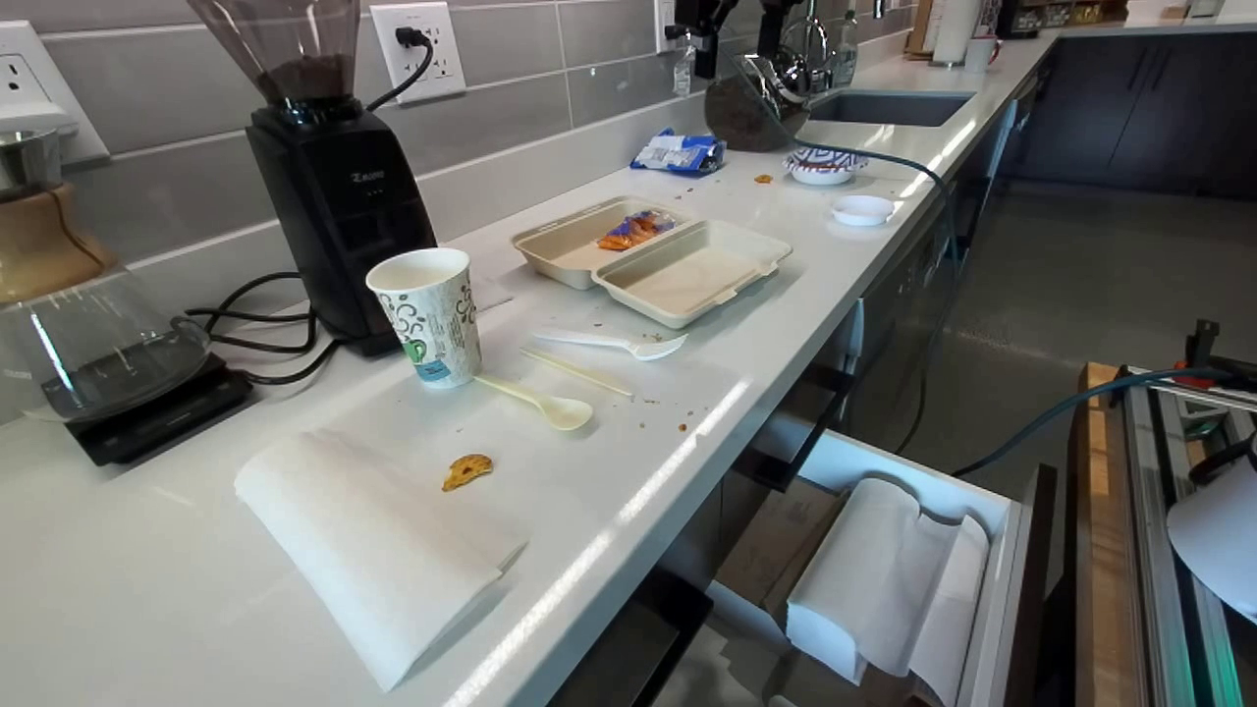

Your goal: Place the orange object into the packet

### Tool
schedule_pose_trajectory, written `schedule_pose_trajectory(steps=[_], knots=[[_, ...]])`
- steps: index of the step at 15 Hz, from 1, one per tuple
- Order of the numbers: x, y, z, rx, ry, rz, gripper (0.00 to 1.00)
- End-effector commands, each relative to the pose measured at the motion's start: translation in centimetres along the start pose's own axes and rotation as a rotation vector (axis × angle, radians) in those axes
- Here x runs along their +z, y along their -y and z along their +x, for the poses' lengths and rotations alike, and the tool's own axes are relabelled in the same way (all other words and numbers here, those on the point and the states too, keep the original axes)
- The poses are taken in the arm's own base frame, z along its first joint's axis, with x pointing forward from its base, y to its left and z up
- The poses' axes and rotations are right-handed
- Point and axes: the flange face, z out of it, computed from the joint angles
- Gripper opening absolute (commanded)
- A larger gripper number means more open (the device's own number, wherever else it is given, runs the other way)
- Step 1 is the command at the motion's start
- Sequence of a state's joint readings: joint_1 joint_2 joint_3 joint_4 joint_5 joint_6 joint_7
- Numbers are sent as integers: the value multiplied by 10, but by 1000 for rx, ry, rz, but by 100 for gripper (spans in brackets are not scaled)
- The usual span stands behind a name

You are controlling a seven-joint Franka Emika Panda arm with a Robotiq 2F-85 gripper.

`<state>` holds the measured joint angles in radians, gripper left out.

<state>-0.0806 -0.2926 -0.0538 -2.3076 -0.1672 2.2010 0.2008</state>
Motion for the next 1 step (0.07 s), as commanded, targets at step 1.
schedule_pose_trajectory(steps=[1], knots=[[0, 0, 0, 1, 1, 0, 100]])
